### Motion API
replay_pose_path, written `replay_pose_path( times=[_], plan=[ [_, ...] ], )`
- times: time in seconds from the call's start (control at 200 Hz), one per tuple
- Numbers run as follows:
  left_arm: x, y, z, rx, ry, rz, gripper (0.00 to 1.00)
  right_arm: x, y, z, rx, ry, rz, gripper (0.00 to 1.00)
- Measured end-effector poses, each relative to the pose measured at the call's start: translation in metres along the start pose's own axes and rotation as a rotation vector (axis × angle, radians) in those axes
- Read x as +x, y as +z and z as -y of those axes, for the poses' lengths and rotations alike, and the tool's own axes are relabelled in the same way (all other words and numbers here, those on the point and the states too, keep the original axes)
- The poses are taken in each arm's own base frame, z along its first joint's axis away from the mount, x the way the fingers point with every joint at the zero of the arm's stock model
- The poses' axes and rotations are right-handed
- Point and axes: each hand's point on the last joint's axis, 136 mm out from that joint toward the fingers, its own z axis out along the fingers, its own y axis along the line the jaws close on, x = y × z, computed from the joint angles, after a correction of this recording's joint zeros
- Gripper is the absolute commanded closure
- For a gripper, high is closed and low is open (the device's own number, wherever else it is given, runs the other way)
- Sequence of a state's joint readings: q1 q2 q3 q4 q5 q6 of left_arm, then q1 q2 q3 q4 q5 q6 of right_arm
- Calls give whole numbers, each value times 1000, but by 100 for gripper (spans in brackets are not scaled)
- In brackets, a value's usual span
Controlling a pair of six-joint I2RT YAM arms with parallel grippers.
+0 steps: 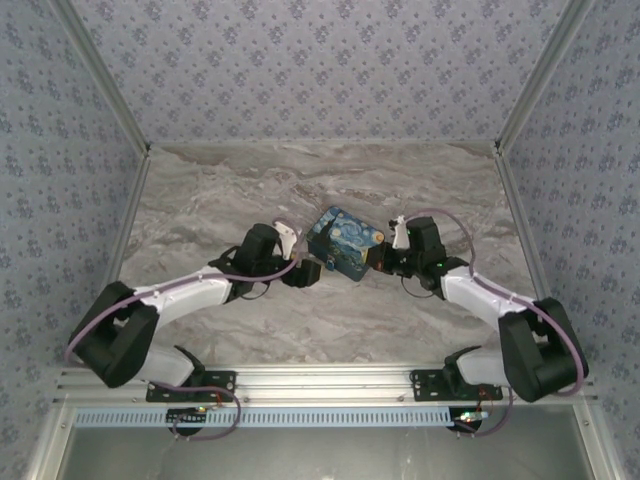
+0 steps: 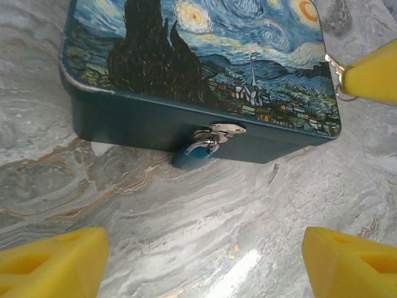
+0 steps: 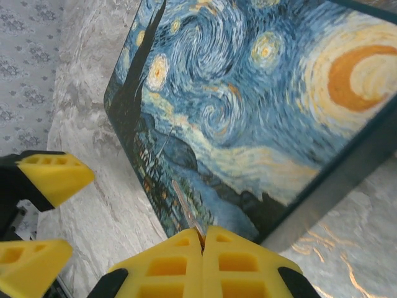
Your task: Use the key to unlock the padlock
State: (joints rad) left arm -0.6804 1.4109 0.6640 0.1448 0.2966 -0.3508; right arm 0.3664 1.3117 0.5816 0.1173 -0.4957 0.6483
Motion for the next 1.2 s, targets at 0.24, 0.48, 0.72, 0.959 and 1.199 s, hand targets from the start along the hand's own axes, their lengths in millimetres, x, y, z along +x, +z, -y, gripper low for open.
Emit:
replay_pose_path(
  times=[0.24, 0.48, 0.72, 0.959, 1.199],
  plan=[
    [8, 23, -1, 49, -15, -19, 20, -13, 15, -1, -19, 14, 10, 100],
    [13, 38, -2, 78, -29, -31, 22, -19, 18, -4, -18, 4, 17, 100],
    [10, 50, -2, 94, -40, -37, 26, -16, 19, 2, 15, 13, 3, 100],
    [2, 62, 4, 106, -16, -6, 31, -15, 19, 2, 26, -22, -1, 100],
    [10, 76, 6, 67, 18, 3, 35, -15, 20, 1, 29, -41, -4, 100]
  ],
)
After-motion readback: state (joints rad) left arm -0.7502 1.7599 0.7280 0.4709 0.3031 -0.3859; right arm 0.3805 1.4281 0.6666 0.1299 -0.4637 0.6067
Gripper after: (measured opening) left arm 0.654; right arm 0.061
